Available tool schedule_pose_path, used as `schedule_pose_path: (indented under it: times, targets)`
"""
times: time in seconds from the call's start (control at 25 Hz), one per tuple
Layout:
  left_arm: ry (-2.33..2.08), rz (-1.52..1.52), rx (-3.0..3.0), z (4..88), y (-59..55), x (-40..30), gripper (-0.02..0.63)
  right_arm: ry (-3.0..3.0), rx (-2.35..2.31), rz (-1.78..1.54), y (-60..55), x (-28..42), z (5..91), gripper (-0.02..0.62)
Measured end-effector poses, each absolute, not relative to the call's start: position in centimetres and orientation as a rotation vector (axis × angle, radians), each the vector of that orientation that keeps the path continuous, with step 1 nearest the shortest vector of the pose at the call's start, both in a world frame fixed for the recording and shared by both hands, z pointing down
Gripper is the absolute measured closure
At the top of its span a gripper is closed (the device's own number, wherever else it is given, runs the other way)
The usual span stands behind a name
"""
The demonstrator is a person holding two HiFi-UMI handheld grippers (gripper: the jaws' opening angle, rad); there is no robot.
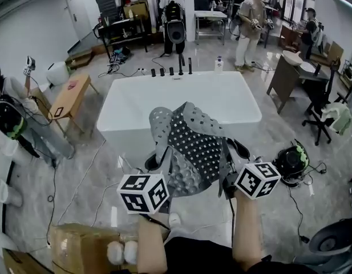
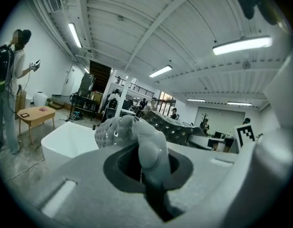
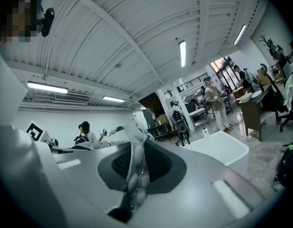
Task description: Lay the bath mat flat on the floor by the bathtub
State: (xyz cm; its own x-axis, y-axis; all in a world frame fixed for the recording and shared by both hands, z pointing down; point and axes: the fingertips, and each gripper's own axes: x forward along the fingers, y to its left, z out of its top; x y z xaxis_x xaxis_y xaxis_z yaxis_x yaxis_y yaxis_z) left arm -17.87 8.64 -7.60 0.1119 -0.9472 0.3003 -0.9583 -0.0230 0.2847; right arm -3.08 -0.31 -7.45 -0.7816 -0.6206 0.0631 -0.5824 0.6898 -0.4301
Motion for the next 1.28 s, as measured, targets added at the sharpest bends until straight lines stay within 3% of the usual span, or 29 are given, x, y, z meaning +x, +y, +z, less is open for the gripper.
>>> schedule_pose_path:
  times: [0.72,0.92,1.28]
  targets:
    - [-1.775,0.085,1.877,-0.4,1.6,-30.8,0.586,2.888,-1.148,-0.757,-6.6,-16.3,-2.2,0.578]
    - [-1.699,0.084,1.849,3.8,-0.5,-30.0,0.586,2.938,-1.264,-0.794,-7.5,-14.0,1.3,0.578]
    - [-1.618,0.150,1.907,3.9,-4.6,-25.6,0.586,2.877,-1.308,-0.847,-12.0,-10.5,2.3,0.578]
